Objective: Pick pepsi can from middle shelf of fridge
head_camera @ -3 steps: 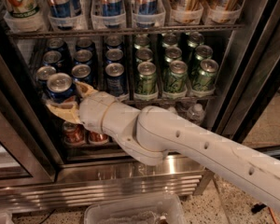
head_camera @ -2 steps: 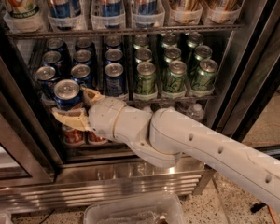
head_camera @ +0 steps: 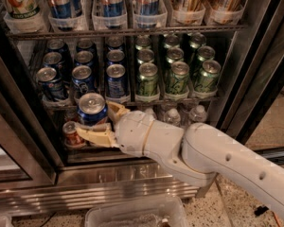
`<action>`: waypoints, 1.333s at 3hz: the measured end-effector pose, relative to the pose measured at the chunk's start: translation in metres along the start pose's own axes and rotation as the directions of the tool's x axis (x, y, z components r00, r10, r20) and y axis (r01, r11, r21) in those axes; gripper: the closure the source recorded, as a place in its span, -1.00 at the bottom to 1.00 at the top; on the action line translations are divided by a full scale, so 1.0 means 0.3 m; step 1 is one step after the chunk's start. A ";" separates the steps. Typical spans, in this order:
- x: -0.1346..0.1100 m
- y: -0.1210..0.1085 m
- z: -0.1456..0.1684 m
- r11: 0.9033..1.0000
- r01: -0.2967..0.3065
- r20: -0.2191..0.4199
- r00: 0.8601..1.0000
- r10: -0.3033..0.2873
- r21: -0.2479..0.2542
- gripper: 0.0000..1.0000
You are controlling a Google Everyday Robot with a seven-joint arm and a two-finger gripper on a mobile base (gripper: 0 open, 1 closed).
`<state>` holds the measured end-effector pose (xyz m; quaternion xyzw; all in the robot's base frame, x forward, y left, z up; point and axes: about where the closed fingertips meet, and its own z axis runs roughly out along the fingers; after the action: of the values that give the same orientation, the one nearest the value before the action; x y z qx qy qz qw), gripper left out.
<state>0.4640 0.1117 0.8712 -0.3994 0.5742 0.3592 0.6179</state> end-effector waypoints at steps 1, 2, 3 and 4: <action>-0.002 0.017 -0.114 0.999 -0.006 -0.043 0.999 0.008 0.039 1.00; -0.025 0.050 -0.212 0.996 0.003 -0.101 0.995 0.005 0.084 1.00; -0.071 0.088 -0.302 0.992 0.026 -0.154 0.988 -0.007 0.127 1.00; -0.107 0.130 -0.367 0.988 0.036 -0.196 0.981 -0.005 0.151 1.00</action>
Offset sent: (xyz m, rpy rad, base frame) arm -0.0707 -0.0934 0.0156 -0.1725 0.0613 -0.1929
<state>0.3797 0.0288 0.8977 -0.3895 0.6538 0.2665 0.5914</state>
